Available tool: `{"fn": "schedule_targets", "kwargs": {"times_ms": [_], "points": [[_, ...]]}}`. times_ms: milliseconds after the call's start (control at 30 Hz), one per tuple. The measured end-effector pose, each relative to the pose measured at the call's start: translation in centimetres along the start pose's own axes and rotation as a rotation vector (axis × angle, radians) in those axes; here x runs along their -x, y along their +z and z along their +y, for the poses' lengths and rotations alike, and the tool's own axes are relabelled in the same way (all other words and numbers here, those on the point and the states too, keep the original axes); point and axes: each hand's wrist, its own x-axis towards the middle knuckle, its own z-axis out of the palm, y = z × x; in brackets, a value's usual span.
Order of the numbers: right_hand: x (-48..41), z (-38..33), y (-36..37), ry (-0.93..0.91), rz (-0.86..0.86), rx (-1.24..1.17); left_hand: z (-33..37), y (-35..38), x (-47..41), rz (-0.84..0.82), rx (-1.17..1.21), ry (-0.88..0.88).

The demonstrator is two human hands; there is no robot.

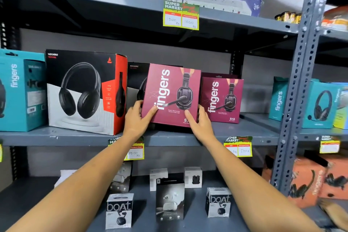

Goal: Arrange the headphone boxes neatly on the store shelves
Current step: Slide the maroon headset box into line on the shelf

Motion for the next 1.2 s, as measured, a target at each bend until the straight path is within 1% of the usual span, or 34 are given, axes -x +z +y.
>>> {"fn": "schedule_targets", "kwargs": {"times_ms": [133, 267, 367, 467, 567, 633, 767, 933, 1067, 1133, 1200], "points": [[0.0, -0.1, -0.4, -0.008, -0.049, 0.014, 0.3, -0.2, 0.3, -0.018, -0.032, 0.009], [0.2, 0.0, -2.1, -0.043, -0.112, 0.041, 0.7, 0.0, 1.1, -0.080, -0.077, 0.079], [0.3, 1.2, -4.6, -0.098, -0.132, 0.147, 1.7, 1.2, 1.7, -0.131, -0.150, 0.128], [-0.4, 2.8, -8.0, -0.056, -0.141, 0.209, 3.3, 4.2, 2.1, -0.182, -0.188, 0.153], [-1.3, 4.6, -12.1, -0.029, -0.117, 0.230, 5.4, 8.7, 2.3, -0.225, -0.216, 0.178], [-1.8, 5.9, -14.7, -0.007, -0.088, 0.217, 6.7, 11.7, 2.3, -0.263, -0.248, 0.160], [-3.1, 8.4, -18.4, 0.032, -0.066, 0.185, 8.4, 16.5, 2.2, -0.278, -0.221, 0.144], [-4.0, 11.1, -19.1, 0.070, -0.076, 0.137, 8.0, 18.6, 1.4, -0.361, -0.348, 0.164], [-4.7, 12.1, -19.3, 0.082, -0.125, 0.130, 7.8, 18.7, 1.2, -0.352, -0.384, 0.182], [-4.6, 12.4, -19.2, 0.076, -0.110, 0.136, 7.8, 18.8, 1.4, -0.352, -0.373, 0.175], [-4.2, 12.3, -19.0, 0.058, -0.046, 0.134, 7.8, 18.5, 1.7, -0.317, -0.336, 0.154]]}}
